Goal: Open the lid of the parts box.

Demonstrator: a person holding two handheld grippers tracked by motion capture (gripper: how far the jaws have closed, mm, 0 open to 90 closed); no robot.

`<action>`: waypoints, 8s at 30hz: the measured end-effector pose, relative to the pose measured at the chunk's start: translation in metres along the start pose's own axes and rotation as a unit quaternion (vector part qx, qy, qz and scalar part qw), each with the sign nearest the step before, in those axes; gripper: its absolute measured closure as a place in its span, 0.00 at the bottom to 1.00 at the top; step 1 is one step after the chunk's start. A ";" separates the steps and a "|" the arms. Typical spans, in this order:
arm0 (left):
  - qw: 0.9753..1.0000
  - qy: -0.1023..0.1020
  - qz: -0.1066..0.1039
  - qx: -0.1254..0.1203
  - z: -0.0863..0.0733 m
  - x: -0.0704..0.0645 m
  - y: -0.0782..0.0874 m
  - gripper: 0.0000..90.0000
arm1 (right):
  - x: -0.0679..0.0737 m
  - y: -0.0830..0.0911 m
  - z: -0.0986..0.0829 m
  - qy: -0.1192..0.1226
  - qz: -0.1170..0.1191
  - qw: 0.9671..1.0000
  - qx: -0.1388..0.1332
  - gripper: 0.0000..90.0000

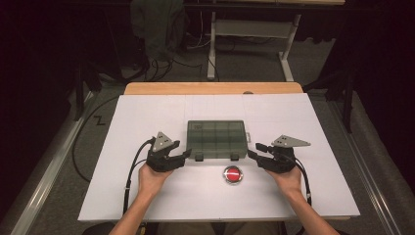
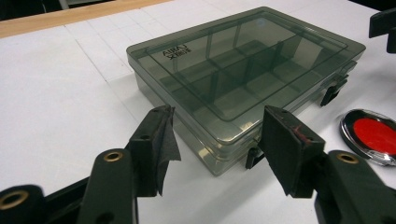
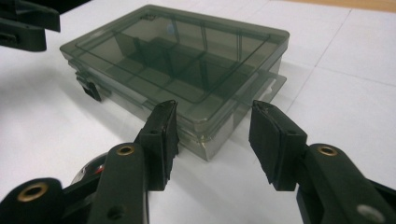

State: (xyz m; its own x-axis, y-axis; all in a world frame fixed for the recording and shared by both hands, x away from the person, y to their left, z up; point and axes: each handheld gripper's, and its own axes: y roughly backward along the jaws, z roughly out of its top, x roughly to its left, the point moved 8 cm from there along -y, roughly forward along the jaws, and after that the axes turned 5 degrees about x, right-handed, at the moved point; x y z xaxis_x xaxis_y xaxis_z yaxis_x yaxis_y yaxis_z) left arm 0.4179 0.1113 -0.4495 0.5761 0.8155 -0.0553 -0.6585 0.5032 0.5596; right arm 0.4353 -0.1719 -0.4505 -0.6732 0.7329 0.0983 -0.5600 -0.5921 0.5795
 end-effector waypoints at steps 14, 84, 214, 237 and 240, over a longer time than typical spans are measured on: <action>0.999 -0.008 0.008 0.052 -0.005 0.004 0.005 0.55 | -0.002 0.001 -0.007 0.012 0.008 0.998 0.062 0.70; 0.986 -0.023 0.004 0.167 -0.004 -0.005 -0.010 0.89 | 0.000 -0.017 0.001 0.049 0.011 0.981 0.188 1.00; 0.996 0.073 0.037 0.029 0.090 0.044 -0.052 0.61 | -0.027 -0.060 0.045 -0.035 -0.055 0.975 0.212 0.85; 0.991 0.106 0.059 0.057 0.077 0.064 -0.085 0.73 | -0.027 -0.060 0.045 -0.030 -0.056 0.975 0.212 0.85; 0.990 0.109 0.061 0.060 0.075 0.065 -0.089 0.74 | -0.027 -0.060 0.045 -0.030 -0.056 0.975 0.212 0.85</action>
State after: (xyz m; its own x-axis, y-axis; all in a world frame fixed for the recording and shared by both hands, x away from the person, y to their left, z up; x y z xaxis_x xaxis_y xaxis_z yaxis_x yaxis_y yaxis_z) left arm 0.5505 0.0982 -0.4405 0.3686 0.9173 -0.1506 -0.6468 0.3695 0.6671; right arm 0.5083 -0.1410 -0.4516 -0.5831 0.8105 0.0555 -0.3693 -0.3254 0.8705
